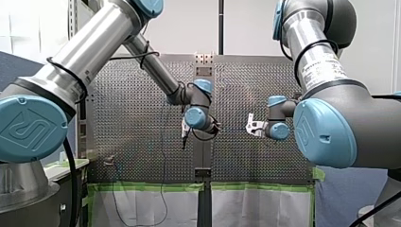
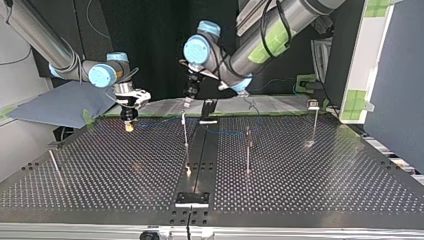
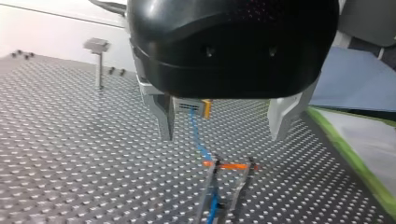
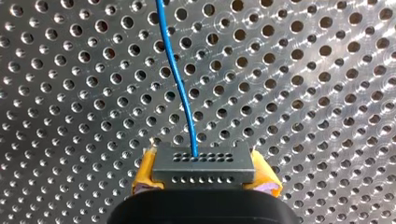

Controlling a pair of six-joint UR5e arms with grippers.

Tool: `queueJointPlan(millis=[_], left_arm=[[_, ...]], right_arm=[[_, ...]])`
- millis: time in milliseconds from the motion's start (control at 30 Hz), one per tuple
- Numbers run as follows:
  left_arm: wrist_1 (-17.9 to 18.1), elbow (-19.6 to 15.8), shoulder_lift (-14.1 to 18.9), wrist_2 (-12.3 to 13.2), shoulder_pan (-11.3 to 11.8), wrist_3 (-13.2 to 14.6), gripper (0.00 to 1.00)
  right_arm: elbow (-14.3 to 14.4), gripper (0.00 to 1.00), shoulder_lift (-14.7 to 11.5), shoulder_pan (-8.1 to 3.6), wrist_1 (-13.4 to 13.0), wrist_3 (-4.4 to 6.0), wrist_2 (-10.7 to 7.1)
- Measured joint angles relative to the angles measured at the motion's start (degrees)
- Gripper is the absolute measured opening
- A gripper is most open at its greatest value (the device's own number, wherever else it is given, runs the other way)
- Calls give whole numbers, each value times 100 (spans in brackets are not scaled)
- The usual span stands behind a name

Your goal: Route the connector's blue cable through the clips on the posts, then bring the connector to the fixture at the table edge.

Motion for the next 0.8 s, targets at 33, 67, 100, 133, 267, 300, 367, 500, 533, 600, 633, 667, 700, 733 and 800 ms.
queueJointPlan(millis=[33, 67, 100, 133, 267, 300, 367, 500, 533, 600, 633, 667, 700, 733, 800], left_arm=[[39, -44, 42, -7, 1, -34, 100], [83, -89, 87, -14, 1, -65, 100], [147, -150, 150, -32, 0, -102, 100], [192, -195, 194, -50, -2, -129, 100], [378, -383, 381, -187, 5, -239, 100], [429, -437, 434, -236, 11, -255, 100], [513, -516, 516, -312, 12, -266, 100], [723, -726, 726, -436, 21, -306, 100], [771, -778, 776, -444, 26, -331, 100], [885, -888, 887, -446, 36, -407, 100], [928, -933, 931, -445, 40, -443, 100], [970, -977, 975, -444, 43, -482, 100], [1029, -1034, 1033, -442, 48, -534, 100], [1075, -1078, 1077, -440, 51, -576, 100], [1174, -1181, 1179, -435, 59, -677, 100]], right_arm=[[0, 2, 0, 0, -1, 0, 0], [0, 2, 0, -1, -3, 1, 0], [0, 2, 0, -1, -5, 3, 0], [0, 2, 0, -1, -9, 5, 0], [0, 2, 1, -3, -7, 18, 0], [1, 2, 1, -3, -2, 20, 0], [0, 2, 2, -3, 9, 24, 0], [1, 2, 2, -16, 16, 26, 0], [0, 2, 2, -19, 15, 26, 0], [-3, 2, 1, -25, 13, 26, 0], [-3, 2, 1, -26, 12, 26, 0], [-3, 2, 1, -26, 10, 26, 0], [-3, 2, 1, -25, 10, 26, 0], [-3, 2, 2, -24, 9, 26, 0], [-1, 2, 2, -22, 11, 26, 0]])
